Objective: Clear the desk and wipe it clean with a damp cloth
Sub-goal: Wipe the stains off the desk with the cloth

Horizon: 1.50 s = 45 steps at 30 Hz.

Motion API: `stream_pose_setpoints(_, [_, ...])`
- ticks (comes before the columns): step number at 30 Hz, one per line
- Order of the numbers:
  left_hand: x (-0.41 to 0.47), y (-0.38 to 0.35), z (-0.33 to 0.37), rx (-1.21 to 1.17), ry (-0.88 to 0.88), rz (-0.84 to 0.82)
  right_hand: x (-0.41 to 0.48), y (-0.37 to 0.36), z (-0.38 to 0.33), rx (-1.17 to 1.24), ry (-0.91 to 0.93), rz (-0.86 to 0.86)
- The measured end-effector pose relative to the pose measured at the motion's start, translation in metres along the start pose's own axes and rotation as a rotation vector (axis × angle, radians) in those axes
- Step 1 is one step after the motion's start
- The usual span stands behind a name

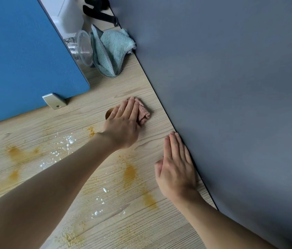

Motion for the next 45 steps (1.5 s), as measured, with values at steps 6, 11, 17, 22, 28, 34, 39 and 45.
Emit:
stream_pose_setpoints(6, [-0.038, -0.006, 0.000, 0.123, -0.107, 0.026, 0.000, 0.000, -0.001, -0.016, -0.004, -0.006])
stream_pose_setpoints(11, [-0.037, -0.006, 0.006, 0.066, -0.070, 0.013, 0.000, -0.001, -0.001, -0.002, 0.000, 0.014])
stream_pose_setpoints(17, [-0.067, -0.014, 0.003, 0.051, -0.139, 0.016, 0.000, 0.001, -0.002, -0.017, -0.001, 0.006])
stream_pose_setpoints(22, [-0.063, -0.016, 0.013, -0.004, -0.093, 0.014, 0.000, -0.001, -0.001, -0.026, -0.004, 0.011])
stream_pose_setpoints(28, [-0.071, -0.019, 0.011, 0.017, -0.136, 0.044, 0.000, -0.001, -0.001, -0.023, 0.001, 0.025])
stream_pose_setpoints(34, [-0.071, -0.020, 0.017, -0.014, -0.101, 0.031, 0.000, 0.000, -0.002, -0.019, -0.004, 0.029])
stream_pose_setpoints(39, [-0.060, -0.020, 0.025, -0.038, -0.103, 0.075, -0.001, -0.002, -0.002, -0.018, 0.008, 0.020])
stream_pose_setpoints(45, [-0.097, -0.029, 0.013, -0.032, -0.132, 0.056, -0.001, -0.001, -0.002, -0.005, 0.006, 0.036])
Point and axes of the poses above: each hand's wrist, its own x-axis towards the middle knuckle, its own y-axis out of the back of the hand, z = x × y, the point moved 4 cm from there along x, towards the middle knuckle, and after that the axes turned 8 degrees about x, right-handed, at the moved point
